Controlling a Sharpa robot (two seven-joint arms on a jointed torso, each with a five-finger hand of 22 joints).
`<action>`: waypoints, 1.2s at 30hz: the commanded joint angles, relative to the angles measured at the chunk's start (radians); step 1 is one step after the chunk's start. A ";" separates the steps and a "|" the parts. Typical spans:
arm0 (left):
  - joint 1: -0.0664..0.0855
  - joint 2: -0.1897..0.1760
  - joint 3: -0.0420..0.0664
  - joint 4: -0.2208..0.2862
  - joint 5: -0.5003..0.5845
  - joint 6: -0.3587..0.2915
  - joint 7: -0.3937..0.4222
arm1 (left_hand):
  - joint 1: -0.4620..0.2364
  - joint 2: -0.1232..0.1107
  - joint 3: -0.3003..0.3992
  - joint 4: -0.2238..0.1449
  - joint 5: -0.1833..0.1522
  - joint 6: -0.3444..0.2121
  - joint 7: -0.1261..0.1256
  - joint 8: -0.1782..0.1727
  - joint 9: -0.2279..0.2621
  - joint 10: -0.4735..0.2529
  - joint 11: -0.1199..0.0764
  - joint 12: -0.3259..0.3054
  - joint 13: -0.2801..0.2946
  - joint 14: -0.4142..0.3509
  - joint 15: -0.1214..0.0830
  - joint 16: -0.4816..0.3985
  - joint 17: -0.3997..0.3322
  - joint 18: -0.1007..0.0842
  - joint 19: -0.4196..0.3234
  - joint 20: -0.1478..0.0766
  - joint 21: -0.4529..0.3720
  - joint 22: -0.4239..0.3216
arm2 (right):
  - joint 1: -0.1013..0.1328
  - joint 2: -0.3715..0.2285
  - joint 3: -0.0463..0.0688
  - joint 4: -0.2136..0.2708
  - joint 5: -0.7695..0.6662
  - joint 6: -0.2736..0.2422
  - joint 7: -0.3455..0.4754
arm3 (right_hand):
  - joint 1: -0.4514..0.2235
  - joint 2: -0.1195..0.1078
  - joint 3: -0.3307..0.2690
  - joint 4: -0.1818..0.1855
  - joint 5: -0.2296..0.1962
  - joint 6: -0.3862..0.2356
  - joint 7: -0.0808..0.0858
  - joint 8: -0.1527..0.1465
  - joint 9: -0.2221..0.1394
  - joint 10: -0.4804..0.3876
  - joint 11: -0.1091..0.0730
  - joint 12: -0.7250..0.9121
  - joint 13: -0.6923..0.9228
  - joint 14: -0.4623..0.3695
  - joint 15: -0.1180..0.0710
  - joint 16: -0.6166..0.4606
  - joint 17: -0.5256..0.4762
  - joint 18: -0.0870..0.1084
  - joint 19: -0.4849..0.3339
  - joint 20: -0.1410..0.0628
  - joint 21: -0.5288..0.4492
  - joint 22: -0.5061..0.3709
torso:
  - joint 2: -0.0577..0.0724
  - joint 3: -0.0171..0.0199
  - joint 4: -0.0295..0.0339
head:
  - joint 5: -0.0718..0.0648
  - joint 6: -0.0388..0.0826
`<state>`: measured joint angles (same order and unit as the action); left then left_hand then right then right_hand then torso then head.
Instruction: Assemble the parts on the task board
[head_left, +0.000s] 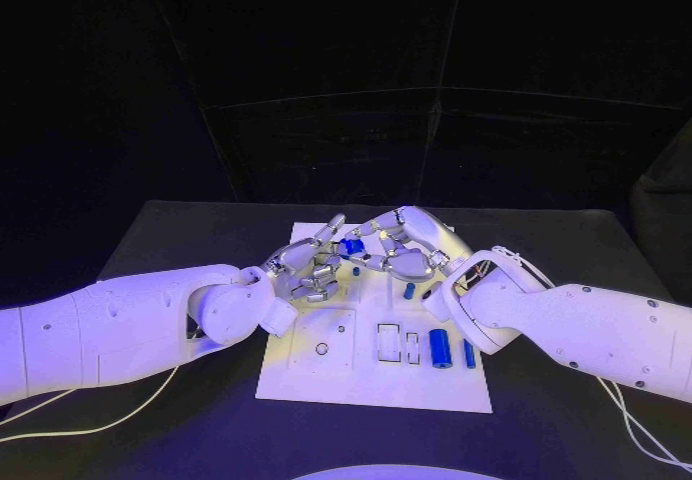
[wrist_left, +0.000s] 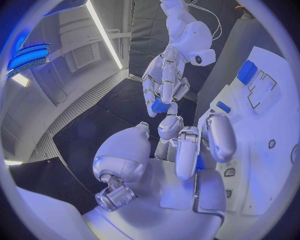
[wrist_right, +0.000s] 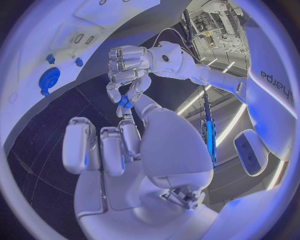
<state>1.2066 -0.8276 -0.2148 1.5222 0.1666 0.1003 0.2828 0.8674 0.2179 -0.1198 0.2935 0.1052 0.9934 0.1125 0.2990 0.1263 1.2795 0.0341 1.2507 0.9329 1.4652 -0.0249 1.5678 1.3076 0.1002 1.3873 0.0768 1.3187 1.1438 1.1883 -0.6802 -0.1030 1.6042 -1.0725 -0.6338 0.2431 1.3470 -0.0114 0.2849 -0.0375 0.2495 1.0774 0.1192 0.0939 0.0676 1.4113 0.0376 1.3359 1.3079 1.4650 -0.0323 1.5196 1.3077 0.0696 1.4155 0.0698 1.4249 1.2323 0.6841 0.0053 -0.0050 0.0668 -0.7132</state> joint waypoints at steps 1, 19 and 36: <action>0.002 -0.002 0.002 -0.001 0.005 0.018 0.013 | 0.003 0.010 -0.008 -0.001 0.003 0.008 -0.002 0.004 0.002 0.007 -0.002 0.003 0.001 0.106 -0.009 0.003 0.263 -0.013 0.005 -0.001 0.004 0.001 | 0.001 -0.005 0.000 0.000 0.005 -0.008 -0.003 | -0.005 0.010 0.006 -0.002 0.000 0.016 0.004 0.006 0.003 0.004 0.000 0.004 0.032 0.088 -0.002 0.006 0.180 -0.004 0.008 0.002 0.006 0.001 | 0.000 -0.0001 0.0002 | -0.001 -0.001; 0.002 -0.014 0.002 0.001 0.005 0.021 0.018 | 0.024 0.015 -0.011 -0.005 0.004 0.011 -0.003 0.003 0.006 0.011 -0.004 0.003 0.006 0.106 -0.011 0.003 0.263 -0.014 0.007 -0.004 0.008 0.007 | 0.001 -0.021 0.000 -0.010 0.007 0.002 -0.019 | -0.010 0.007 0.007 -0.002 -0.006 0.018 0.004 0.006 0.004 0.004 0.000 0.004 0.032 0.088 -0.003 0.005 0.180 -0.004 0.008 0.002 0.006 0.001 | 0.000 -0.0007 0.0002 | -0.002 -0.007; 0.002 -0.018 0.002 -0.008 0.005 0.006 0.012 | 0.048 0.015 -0.013 -0.007 0.004 0.010 -0.004 0.000 0.010 0.011 -0.004 0.000 0.005 0.106 -0.012 0.003 0.263 -0.013 0.005 -0.005 0.008 0.005 | 0.001 -0.033 0.000 0.010 0.018 -0.011 -0.012 | -0.017 0.004 0.007 0.000 -0.015 0.022 0.003 0.007 0.004 0.004 -0.001 0.004 0.032 0.087 -0.003 0.005 0.179 -0.003 0.008 0.002 0.006 0.001 | 0.000 0.0000 -0.0003 | -0.002 -0.010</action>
<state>1.2067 -0.8454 -0.2144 1.5139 0.1671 0.0997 0.2816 0.9065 0.2357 -0.1279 0.2853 0.1052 0.9970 0.1086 0.3034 0.1367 1.2834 0.0307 1.2507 0.9373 1.4650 -0.0320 1.5678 1.3075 0.0999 1.3908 0.0733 1.3224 1.1491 1.1882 -0.7117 -0.1034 1.6109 -1.0644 -0.6341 0.2355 1.3421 -0.0075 0.2873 -0.0402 0.2380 1.0776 0.1195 0.0969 0.0676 1.4113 0.0376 1.3359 1.3079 1.4650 -0.0323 1.5196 1.3075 0.0696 1.4191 0.0734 1.4249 1.2328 0.6841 0.0054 -0.0050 0.0646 -0.7224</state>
